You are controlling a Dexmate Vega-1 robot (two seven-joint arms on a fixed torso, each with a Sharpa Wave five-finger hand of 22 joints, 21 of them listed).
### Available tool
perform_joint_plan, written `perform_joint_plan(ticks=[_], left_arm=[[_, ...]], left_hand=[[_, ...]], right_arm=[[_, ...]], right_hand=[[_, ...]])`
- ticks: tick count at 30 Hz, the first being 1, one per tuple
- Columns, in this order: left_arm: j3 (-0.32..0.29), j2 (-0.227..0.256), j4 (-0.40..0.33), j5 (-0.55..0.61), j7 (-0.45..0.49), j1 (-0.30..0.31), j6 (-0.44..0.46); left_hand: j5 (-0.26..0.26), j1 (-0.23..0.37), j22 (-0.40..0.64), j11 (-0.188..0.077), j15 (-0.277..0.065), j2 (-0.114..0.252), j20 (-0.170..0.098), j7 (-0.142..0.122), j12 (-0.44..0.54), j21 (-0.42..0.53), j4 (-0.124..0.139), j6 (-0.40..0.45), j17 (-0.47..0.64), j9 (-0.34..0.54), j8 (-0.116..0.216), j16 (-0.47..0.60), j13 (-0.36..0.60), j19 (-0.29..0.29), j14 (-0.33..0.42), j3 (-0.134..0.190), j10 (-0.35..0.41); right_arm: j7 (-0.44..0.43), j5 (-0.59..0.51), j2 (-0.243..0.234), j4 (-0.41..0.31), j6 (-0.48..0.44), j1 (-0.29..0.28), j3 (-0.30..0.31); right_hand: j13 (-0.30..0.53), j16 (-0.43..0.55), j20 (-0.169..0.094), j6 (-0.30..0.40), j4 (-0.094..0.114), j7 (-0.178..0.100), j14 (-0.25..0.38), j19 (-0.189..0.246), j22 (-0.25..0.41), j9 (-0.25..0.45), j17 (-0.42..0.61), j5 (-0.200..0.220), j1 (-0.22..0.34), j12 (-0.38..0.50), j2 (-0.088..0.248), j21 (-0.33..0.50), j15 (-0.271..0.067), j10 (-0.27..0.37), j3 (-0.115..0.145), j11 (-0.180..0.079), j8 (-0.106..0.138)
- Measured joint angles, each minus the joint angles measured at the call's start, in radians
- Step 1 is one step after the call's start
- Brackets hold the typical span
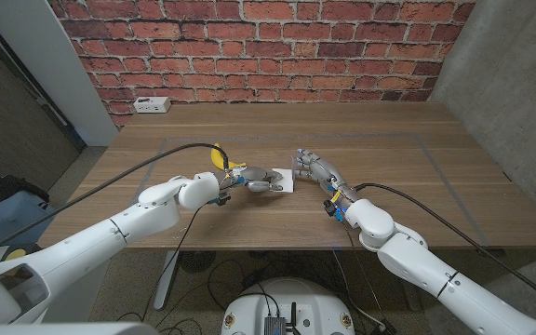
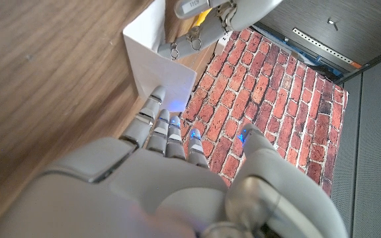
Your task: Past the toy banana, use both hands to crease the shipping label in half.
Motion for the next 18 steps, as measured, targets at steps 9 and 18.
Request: perform_joint_plan(ticks=[9, 18], left_arm=[[0.002, -0.004, 0.006, -0.003, -0.001, -0.005, -0.003], [0.007, -0.010, 0.018, -0.004, -0.005, -0.014, -0.005]], left_hand=[[0.000, -0.004, 0.002, -0.016, -0.005, -0.004, 0.000, -0.013, 0.000, 0.000, 0.002, -0.001, 0.000, -0.005, 0.000, 0.000, 0.000, 0.000, -0.005, -0.002, 0.003], [0.004, -0.008, 0.001, -0.039, -0.011, -0.008, 0.000, -0.030, 0.000, -0.006, 0.004, 0.016, 0.000, -0.002, 0.000, 0.000, 0.000, 0.000, -0.011, -0.004, 0.015]], right_arm=[[0.002, 0.020, -0.017, -0.031, -0.080, 0.017, -0.004], [0.009, 0.042, -0.025, -0.039, -0.113, 0.028, -0.005]], right_hand=[[-0.003, -0.005, 0.044, 0.012, 0.008, 0.012, 0.009, 0.010, 0.001, 0.000, 0.000, 0.002, -0.015, 0.000, -0.007, -0.008, 0.034, -0.003, -0.008, 0.008, 0.004], [-0.003, -0.005, 0.085, 0.001, 0.011, 0.023, 0.055, 0.066, 0.001, 0.000, -0.003, 0.014, -0.026, 0.000, -0.018, -0.001, 0.060, 0.003, -0.011, 0.013, 0.004]])
